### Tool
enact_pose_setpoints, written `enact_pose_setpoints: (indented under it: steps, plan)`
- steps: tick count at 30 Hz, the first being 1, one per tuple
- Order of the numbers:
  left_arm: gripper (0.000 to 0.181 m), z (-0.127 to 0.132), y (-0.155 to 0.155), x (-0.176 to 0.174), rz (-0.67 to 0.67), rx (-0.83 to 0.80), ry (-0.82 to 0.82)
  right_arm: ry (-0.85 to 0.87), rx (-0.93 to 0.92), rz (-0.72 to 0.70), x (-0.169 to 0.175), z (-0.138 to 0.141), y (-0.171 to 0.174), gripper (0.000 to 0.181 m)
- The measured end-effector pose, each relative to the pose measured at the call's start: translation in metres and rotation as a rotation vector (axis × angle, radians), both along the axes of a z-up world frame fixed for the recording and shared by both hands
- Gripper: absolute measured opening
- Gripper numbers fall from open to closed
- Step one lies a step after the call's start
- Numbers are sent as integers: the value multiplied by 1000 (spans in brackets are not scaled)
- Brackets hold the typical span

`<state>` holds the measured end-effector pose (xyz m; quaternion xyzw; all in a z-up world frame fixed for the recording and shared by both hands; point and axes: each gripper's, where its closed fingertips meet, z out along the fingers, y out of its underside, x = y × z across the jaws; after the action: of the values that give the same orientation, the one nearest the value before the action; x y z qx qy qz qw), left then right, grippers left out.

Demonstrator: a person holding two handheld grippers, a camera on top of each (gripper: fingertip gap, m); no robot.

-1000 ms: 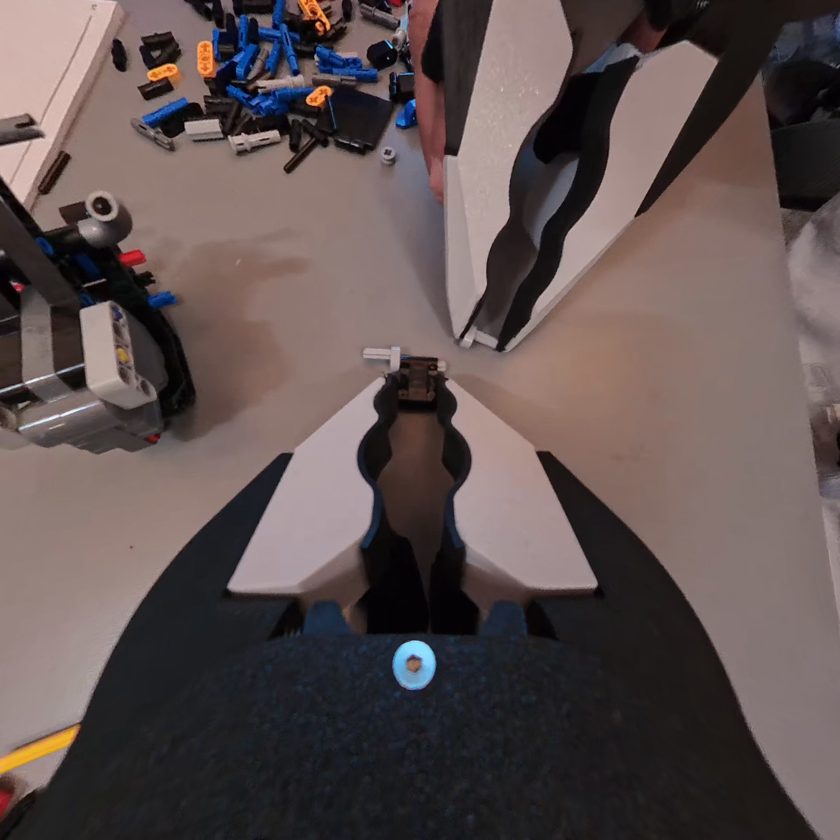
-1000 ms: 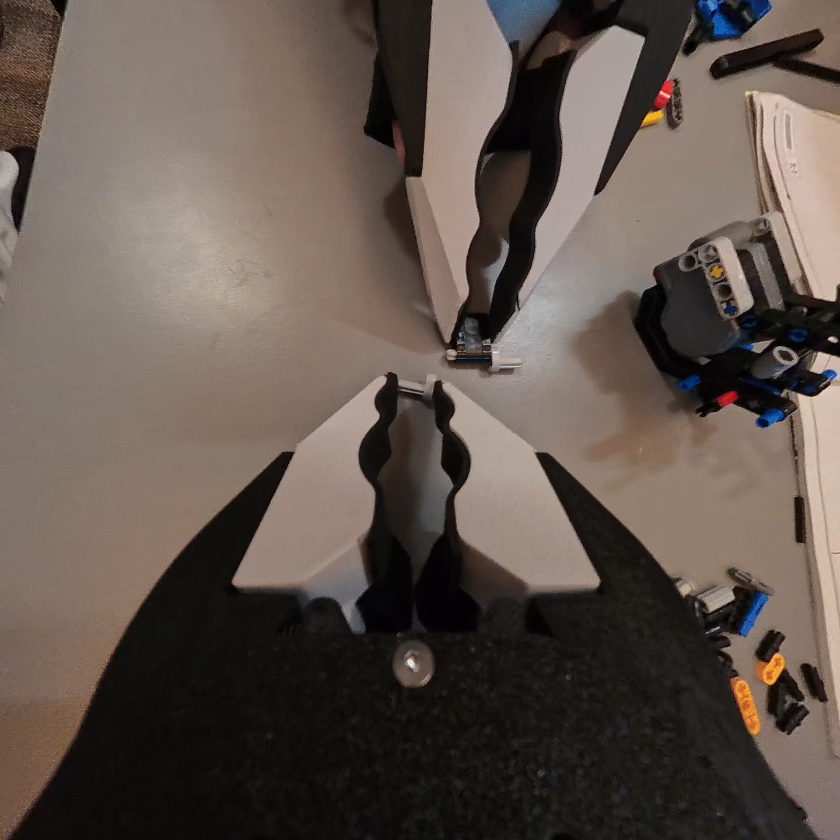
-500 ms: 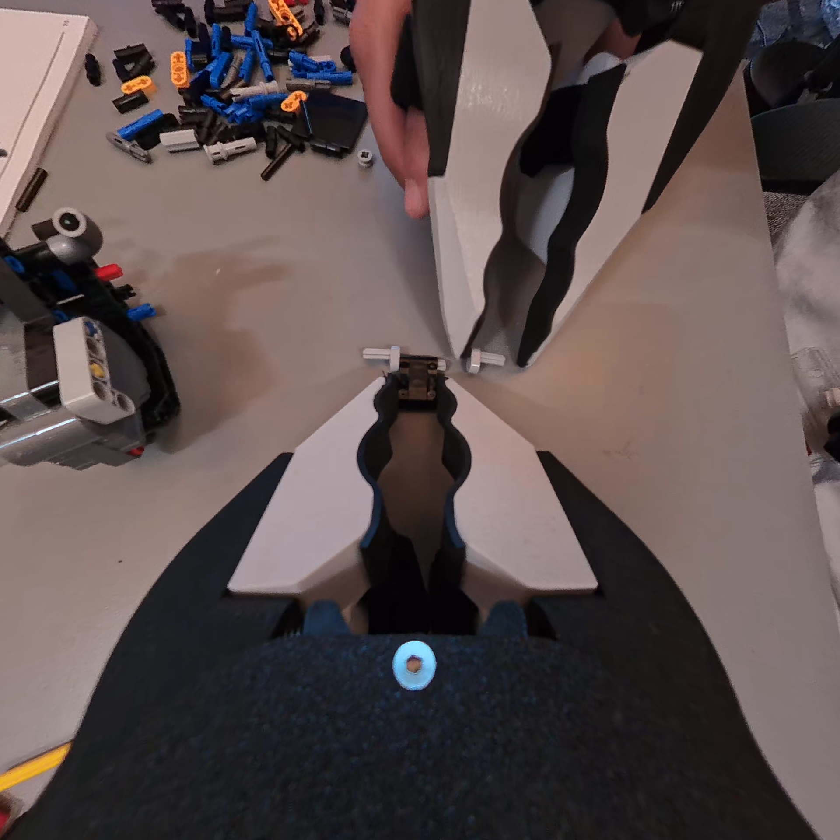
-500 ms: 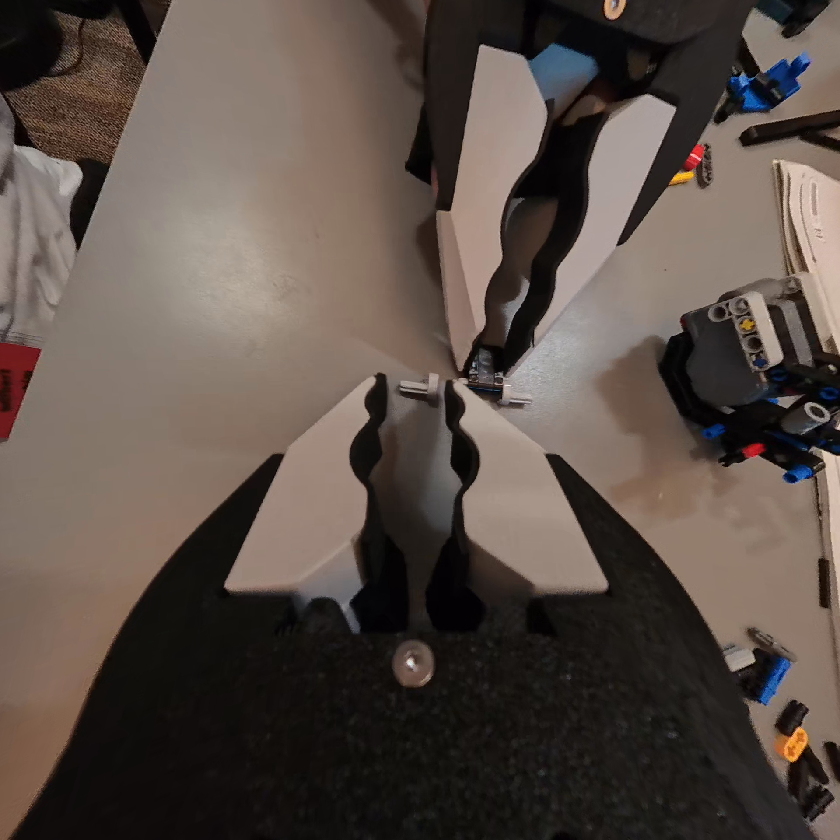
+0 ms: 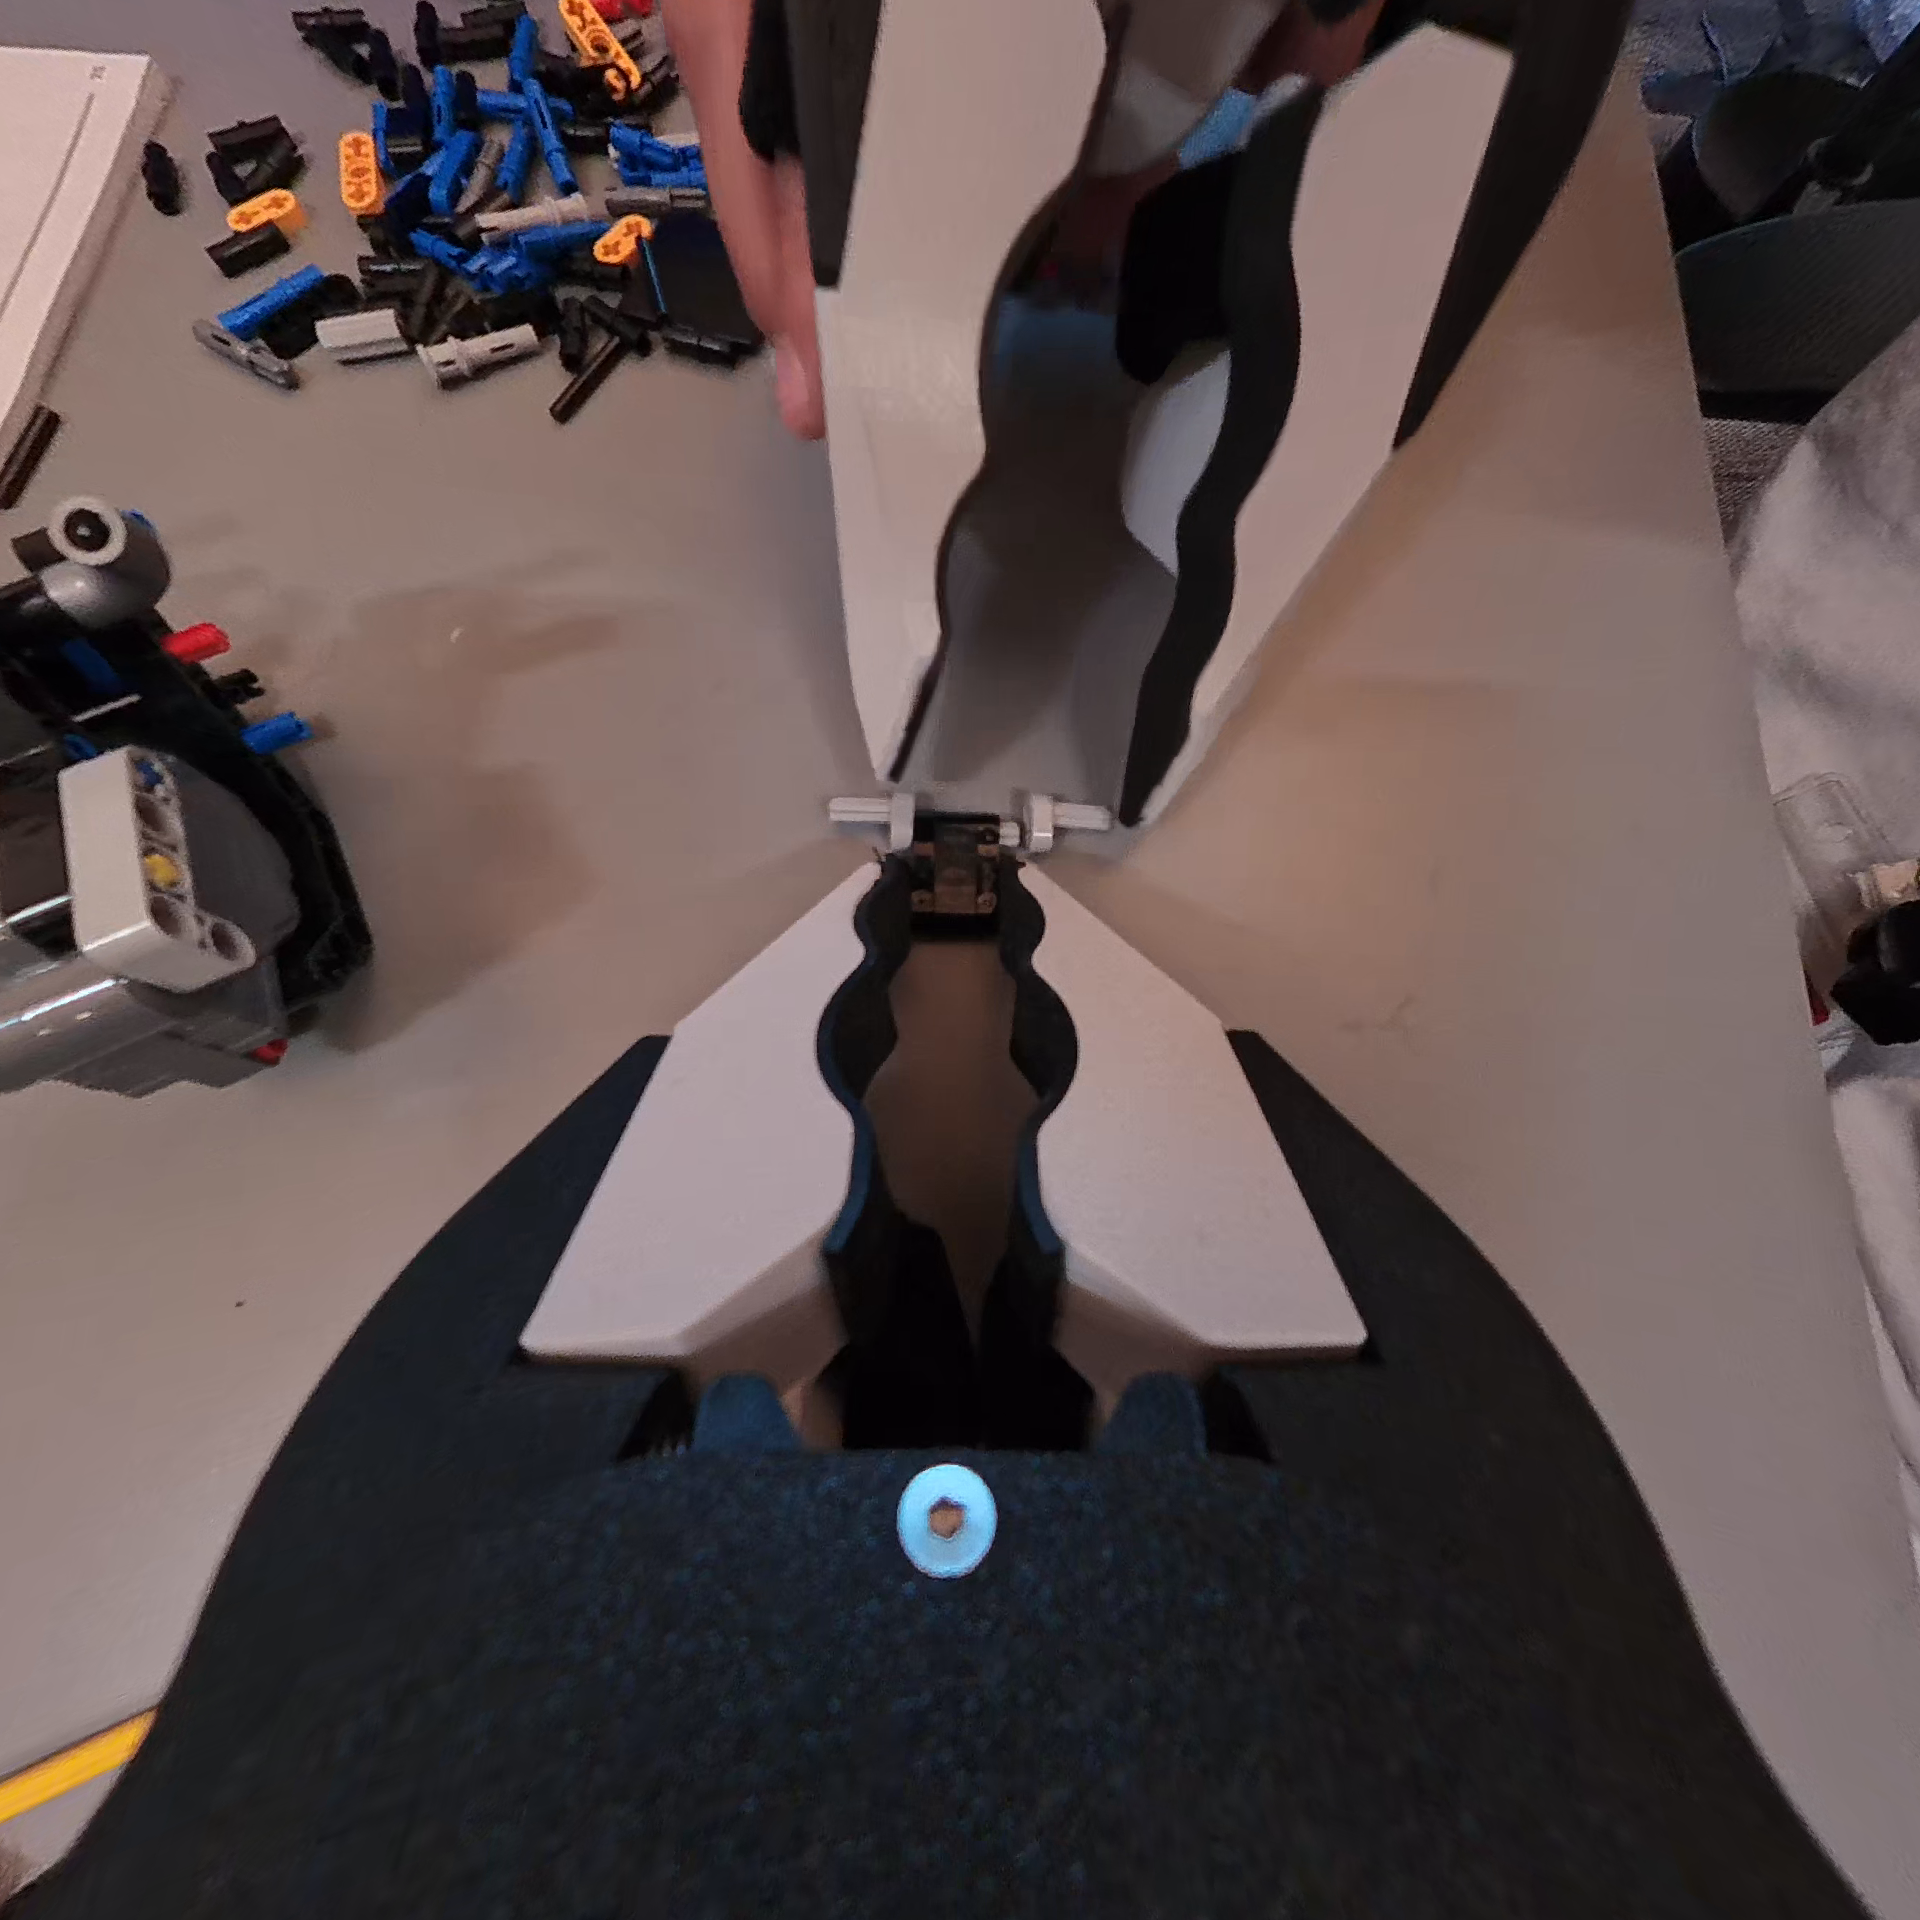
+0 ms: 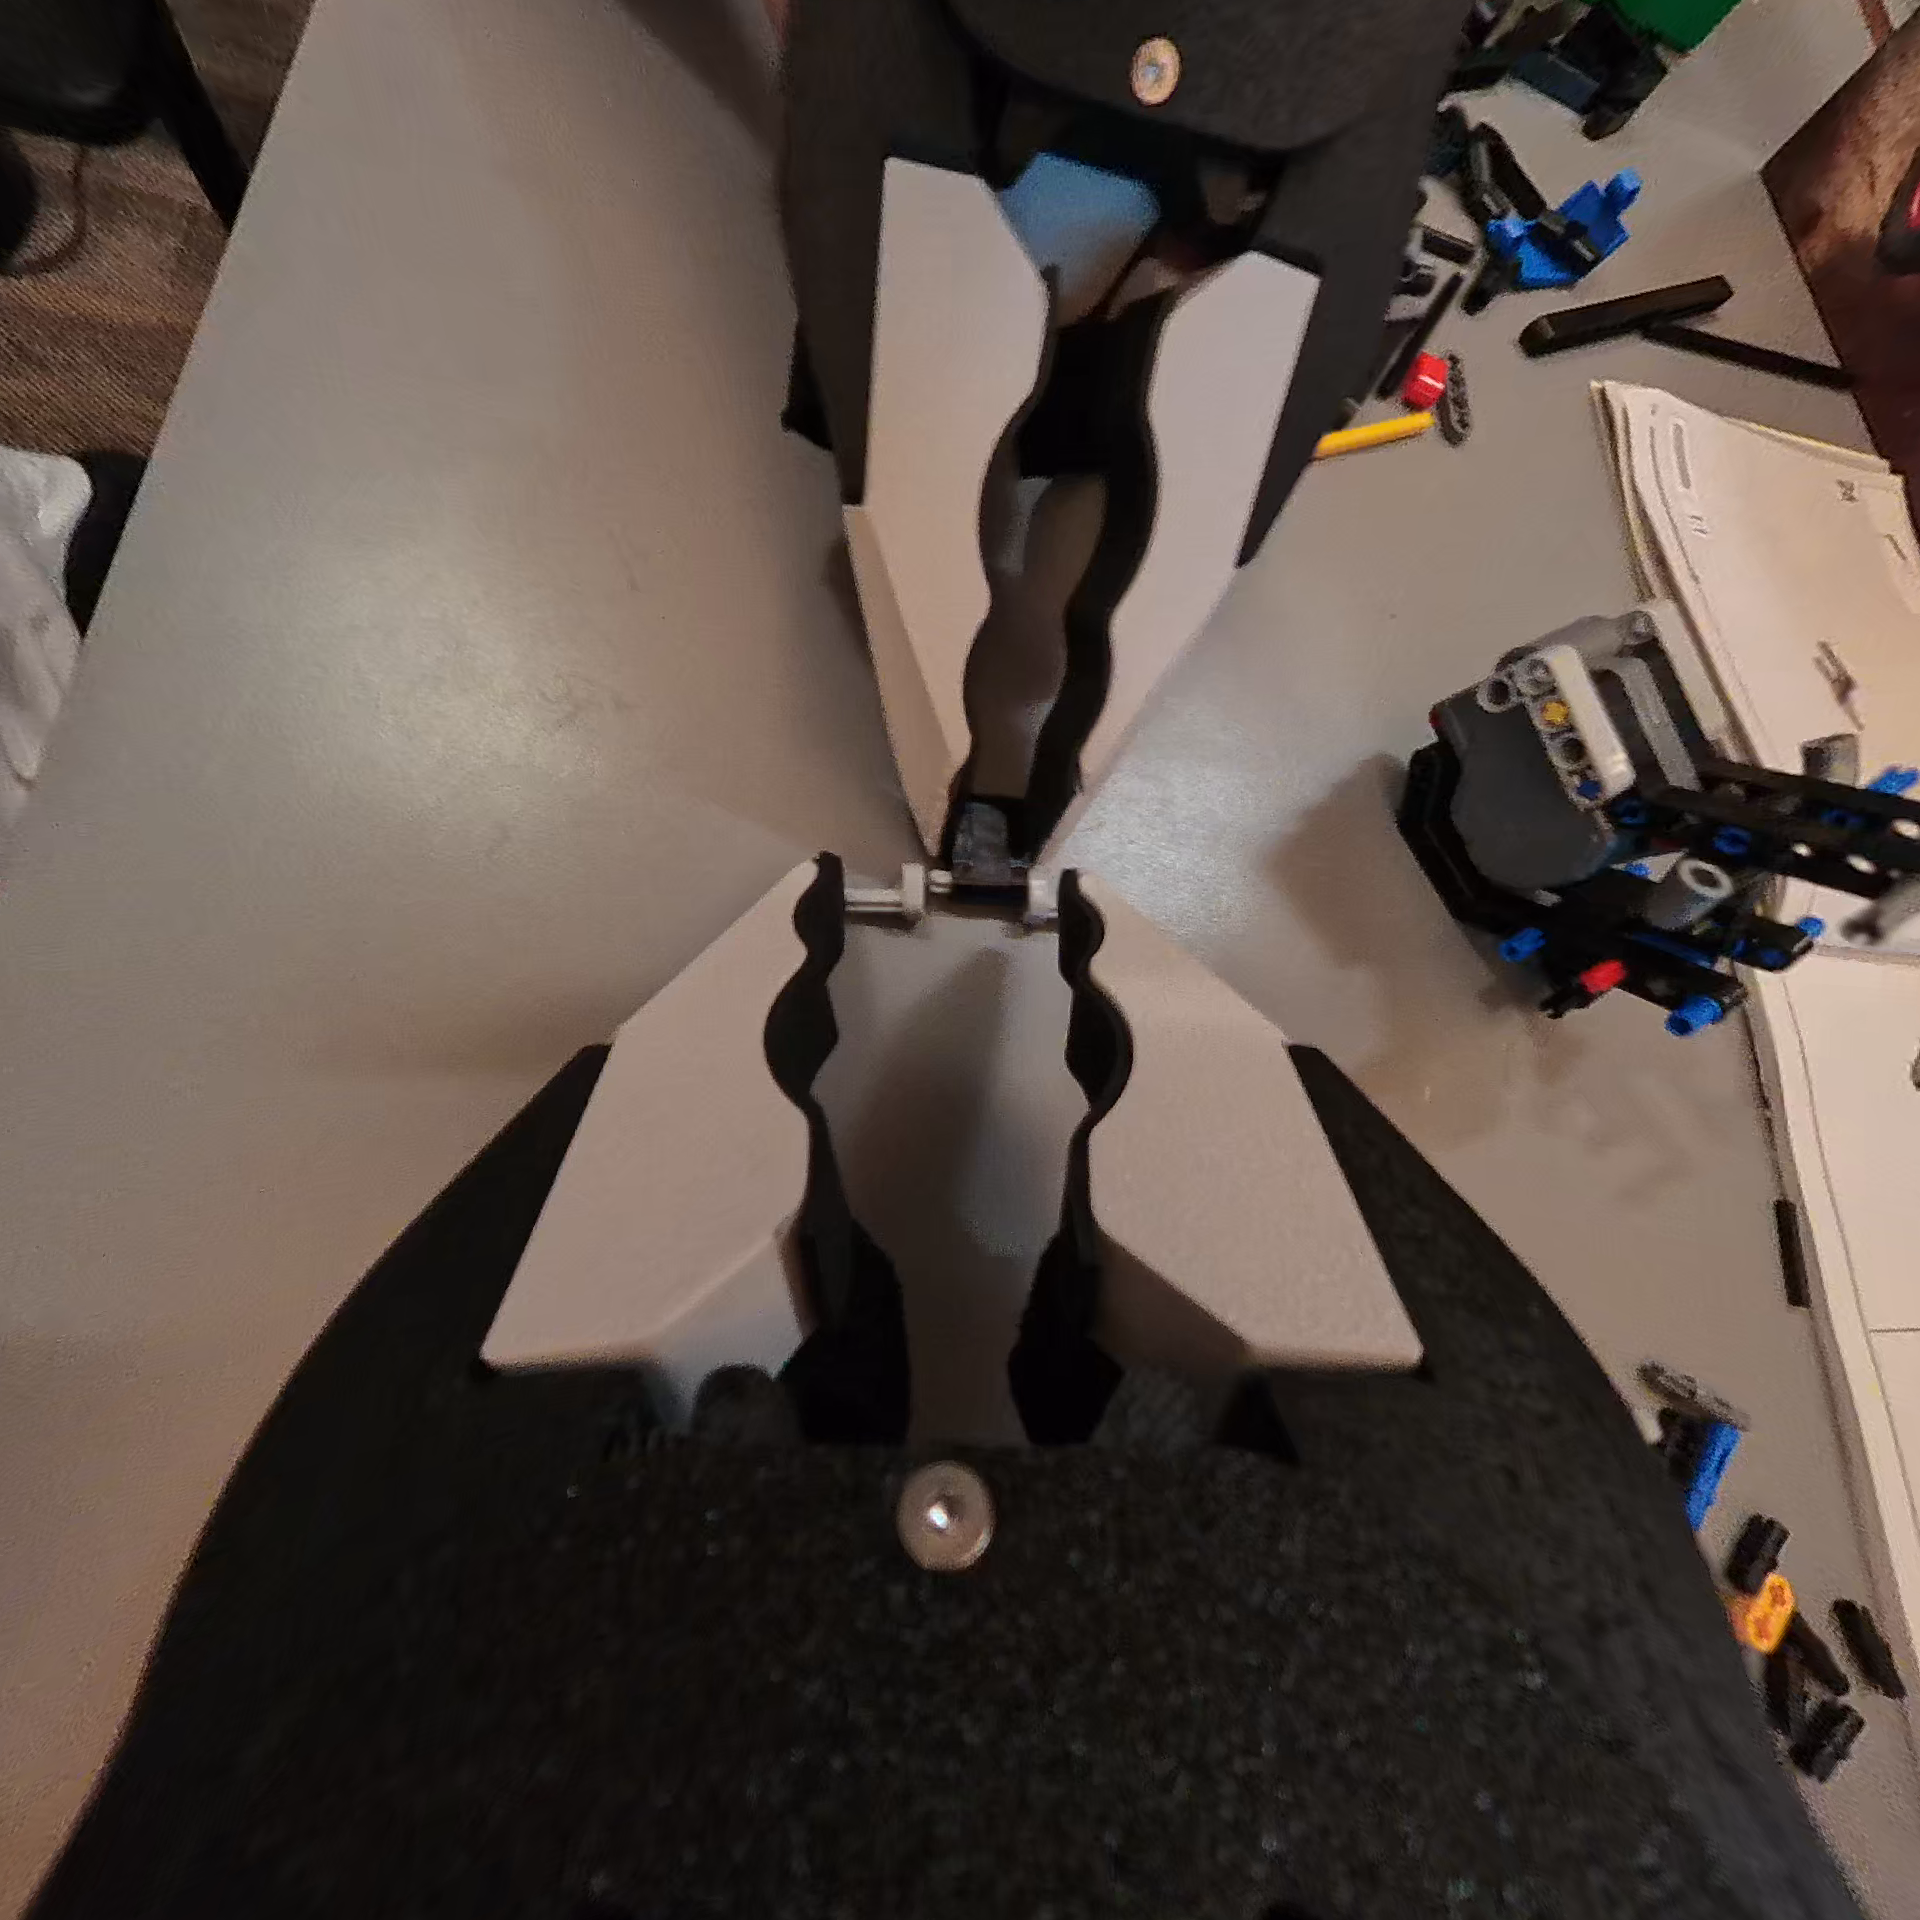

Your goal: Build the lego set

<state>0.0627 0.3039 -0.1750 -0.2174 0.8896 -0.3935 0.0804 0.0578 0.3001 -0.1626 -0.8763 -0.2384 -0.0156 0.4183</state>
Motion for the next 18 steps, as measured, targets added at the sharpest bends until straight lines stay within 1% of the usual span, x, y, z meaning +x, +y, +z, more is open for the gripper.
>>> enact_pose_setpoints:
  steps: [1, 5, 11, 18]
  plan:
    - [15, 0, 0, 0, -1, 1, -3, 17, 3, -12, 3, 2, 0, 39]
    - [15, 0, 0, -1, -2, 2, -5, 99, -8, -26, 3, 6, 0, 35]
    - [15, 0, -1, -1, -1, 4, -9, 41, -11, -51, 5, 1, 8, 40]
    - [15, 0, -1, -2, -6, 5, -11, 44, -86, -38, 6, -10, 8, 37]
